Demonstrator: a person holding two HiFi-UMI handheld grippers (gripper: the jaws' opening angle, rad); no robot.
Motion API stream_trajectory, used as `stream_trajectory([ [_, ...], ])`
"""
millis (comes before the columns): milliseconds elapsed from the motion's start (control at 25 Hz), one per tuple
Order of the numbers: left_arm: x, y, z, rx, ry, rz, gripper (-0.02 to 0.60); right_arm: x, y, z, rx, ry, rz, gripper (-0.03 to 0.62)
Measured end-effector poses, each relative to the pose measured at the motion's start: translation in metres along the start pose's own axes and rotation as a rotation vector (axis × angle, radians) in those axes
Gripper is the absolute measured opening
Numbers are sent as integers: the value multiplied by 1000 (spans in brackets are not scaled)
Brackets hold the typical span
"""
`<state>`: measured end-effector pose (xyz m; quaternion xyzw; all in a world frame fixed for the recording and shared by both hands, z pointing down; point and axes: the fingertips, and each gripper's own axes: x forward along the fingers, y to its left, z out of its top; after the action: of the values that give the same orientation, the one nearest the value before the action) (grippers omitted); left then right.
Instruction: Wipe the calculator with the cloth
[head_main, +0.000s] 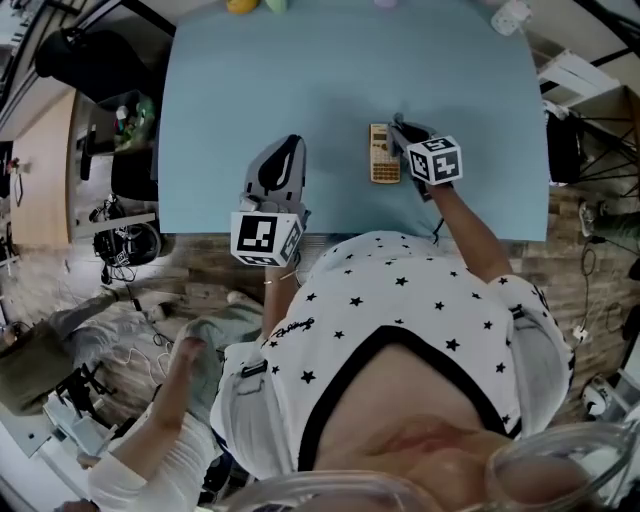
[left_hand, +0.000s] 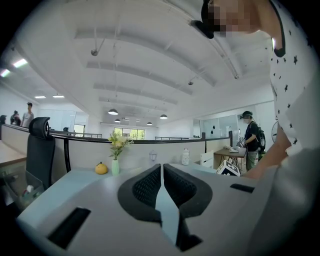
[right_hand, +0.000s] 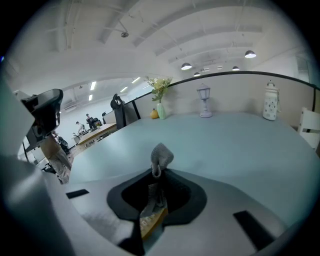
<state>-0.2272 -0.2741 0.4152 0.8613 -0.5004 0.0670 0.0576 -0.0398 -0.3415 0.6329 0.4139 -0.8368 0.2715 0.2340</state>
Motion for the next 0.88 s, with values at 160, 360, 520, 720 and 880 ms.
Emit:
stream_trajectory([
  [160, -5, -2, 3, 1, -3, 20, 40, 10, 30, 2, -35, 11, 80, 51],
  [360, -15, 1, 4, -1, -3, 52, 40, 21, 55, -6, -78, 48, 137, 51],
  [520, -24, 7, 0, -7, 3, 77, 40, 28, 61, -10, -90, 64, 143, 51],
  [720, -28, 4, -1, -8, 2, 76, 40, 26, 56, -12, -88, 65, 130, 51],
  [880, -25, 2, 0, -3, 0, 61, 40, 21, 44, -14, -69, 59, 101, 51],
])
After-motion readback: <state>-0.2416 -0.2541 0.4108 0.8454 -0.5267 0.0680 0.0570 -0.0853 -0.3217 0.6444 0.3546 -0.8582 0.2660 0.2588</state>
